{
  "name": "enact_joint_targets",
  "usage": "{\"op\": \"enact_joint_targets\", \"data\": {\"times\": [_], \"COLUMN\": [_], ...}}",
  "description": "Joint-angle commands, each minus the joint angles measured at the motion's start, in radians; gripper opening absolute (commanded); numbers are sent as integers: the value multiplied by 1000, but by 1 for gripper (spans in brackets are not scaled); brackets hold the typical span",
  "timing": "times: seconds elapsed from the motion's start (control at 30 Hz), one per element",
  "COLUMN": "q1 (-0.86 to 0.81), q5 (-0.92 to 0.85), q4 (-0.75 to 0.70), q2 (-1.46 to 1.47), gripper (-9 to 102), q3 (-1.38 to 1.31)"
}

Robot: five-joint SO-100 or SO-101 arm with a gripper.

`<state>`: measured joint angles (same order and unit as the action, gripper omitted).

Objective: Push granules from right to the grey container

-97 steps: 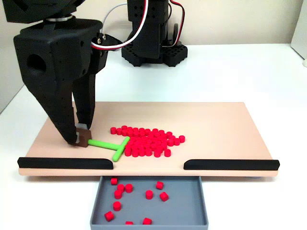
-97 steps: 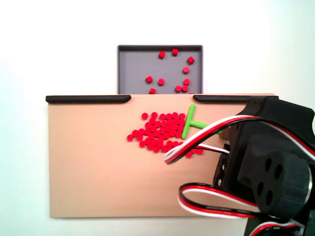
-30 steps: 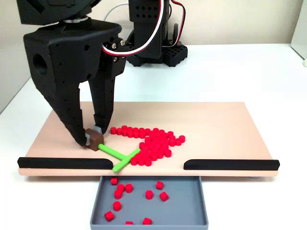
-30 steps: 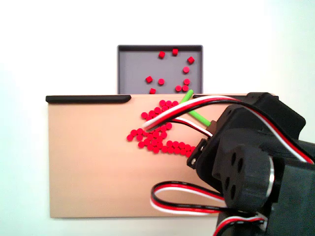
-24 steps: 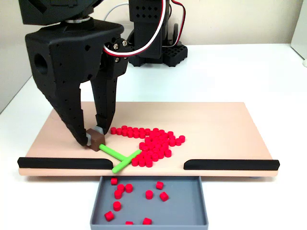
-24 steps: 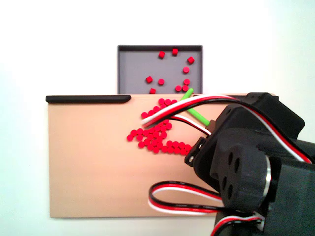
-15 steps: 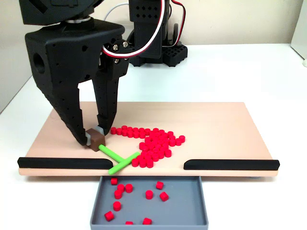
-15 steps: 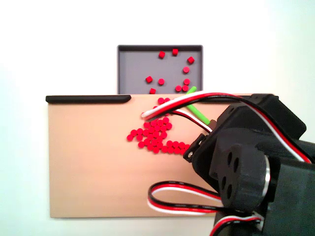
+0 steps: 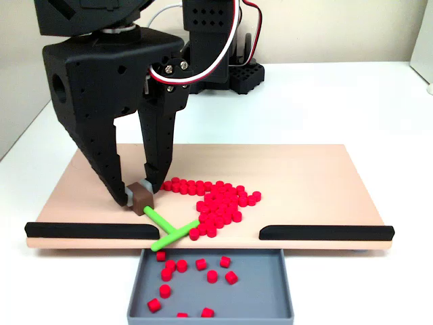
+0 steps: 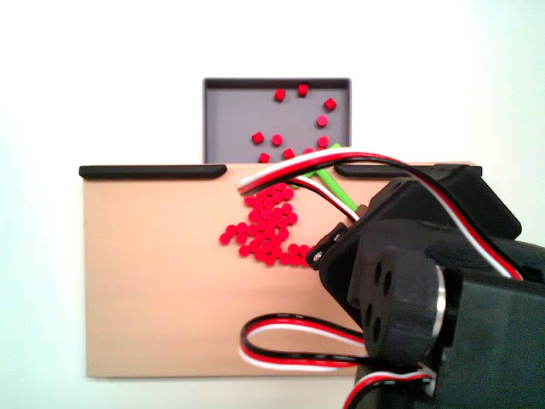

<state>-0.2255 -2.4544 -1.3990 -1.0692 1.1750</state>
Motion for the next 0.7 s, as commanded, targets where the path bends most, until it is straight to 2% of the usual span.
{"op": "enact_joint_targets", "data": {"times": [0.0,0.33,0.67], "q1": [14,29,52], "q5": [28,110,295], "q4": [-2,31,20], "q2": [-35,-35,-126], "gripper": [0,0,0], "q3": [-34,-34,-37]}}
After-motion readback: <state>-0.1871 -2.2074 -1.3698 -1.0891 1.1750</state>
